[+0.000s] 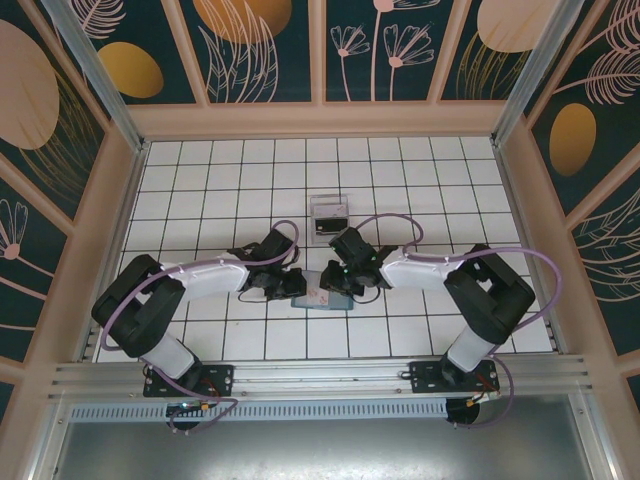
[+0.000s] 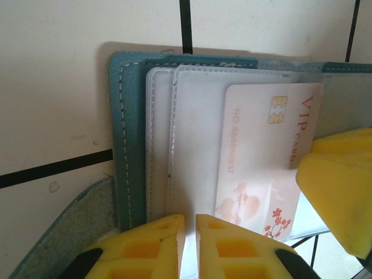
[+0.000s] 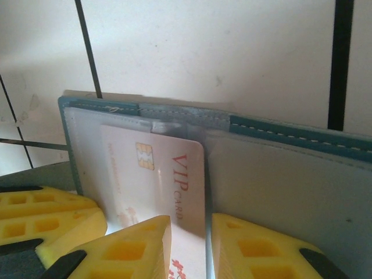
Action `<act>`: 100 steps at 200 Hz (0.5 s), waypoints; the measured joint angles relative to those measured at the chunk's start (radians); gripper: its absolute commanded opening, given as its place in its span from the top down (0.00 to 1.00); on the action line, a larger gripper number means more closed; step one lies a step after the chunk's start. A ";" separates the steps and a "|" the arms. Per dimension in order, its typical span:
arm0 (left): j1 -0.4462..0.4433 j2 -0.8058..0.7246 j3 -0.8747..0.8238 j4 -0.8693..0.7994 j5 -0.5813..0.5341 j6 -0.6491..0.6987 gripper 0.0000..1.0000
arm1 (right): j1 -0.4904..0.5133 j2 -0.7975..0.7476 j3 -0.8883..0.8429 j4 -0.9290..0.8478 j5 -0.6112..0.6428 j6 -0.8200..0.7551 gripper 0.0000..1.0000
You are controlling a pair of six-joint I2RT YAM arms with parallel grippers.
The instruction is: Take the credit cards out of the card holder
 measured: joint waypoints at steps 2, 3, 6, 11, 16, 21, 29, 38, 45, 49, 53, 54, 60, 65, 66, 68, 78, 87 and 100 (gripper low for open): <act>0.000 0.001 0.001 0.000 0.000 0.001 0.84 | 0.000 0.000 -0.001 0.002 0.000 0.000 0.75; 0.000 0.001 0.001 -0.001 0.000 0.002 0.84 | 0.000 0.001 -0.002 0.003 0.000 0.000 0.75; 0.000 0.002 0.002 -0.001 0.000 0.003 0.84 | 0.000 0.002 -0.004 0.008 0.000 0.000 0.75; 0.000 0.003 0.003 -0.001 0.000 0.004 0.84 | 0.000 0.003 -0.007 0.013 -0.001 0.000 0.75; 0.000 0.004 0.004 -0.002 0.000 0.006 0.84 | -0.001 0.004 -0.011 0.020 -0.003 0.000 0.75; 0.000 0.006 0.006 -0.003 0.000 0.006 0.84 | -0.001 0.005 -0.014 0.027 -0.005 0.000 0.76; 0.000 0.008 0.008 -0.005 0.000 0.007 0.84 | -0.001 0.005 -0.020 0.038 -0.008 0.001 0.77; 0.000 0.009 0.009 -0.006 0.000 0.010 0.84 | -0.001 0.006 -0.026 0.049 -0.011 0.001 0.78; 0.000 0.009 0.009 -0.008 0.000 0.011 0.84 | -0.001 0.006 -0.031 0.060 -0.016 0.002 0.79; 0.000 0.009 0.009 -0.008 0.000 0.012 0.84 | -0.001 0.006 -0.033 0.065 -0.018 0.004 0.79; 0.000 0.009 0.009 -0.008 0.000 0.014 0.84 | -0.001 0.006 -0.035 0.069 -0.019 0.003 0.80; 0.000 0.009 0.009 -0.008 0.000 0.014 0.84 | -0.002 0.006 -0.035 0.070 -0.019 0.004 0.80; 0.000 0.009 0.009 -0.008 0.000 0.014 0.84 | -0.002 0.006 -0.039 0.078 -0.021 0.004 0.81; 0.000 0.009 0.009 -0.008 0.000 0.014 0.84 | -0.003 0.006 -0.042 0.083 -0.023 0.004 0.81; 0.000 0.009 0.009 -0.008 0.000 0.014 0.84 | -0.003 0.006 -0.042 0.084 -0.023 0.004 0.82; 0.000 0.009 0.009 -0.008 0.000 0.014 0.84 | -0.003 0.006 -0.043 0.086 -0.024 0.004 0.82; 0.000 0.009 0.010 -0.008 0.000 0.014 0.84 | -0.005 0.006 -0.046 0.093 -0.026 0.006 0.84; 0.000 0.010 0.011 -0.009 0.000 0.014 0.84 | -0.006 0.006 -0.047 0.097 -0.029 0.007 0.85; 0.000 0.010 0.011 -0.010 0.000 0.014 0.84 | -0.008 0.005 -0.051 0.107 -0.035 0.007 0.87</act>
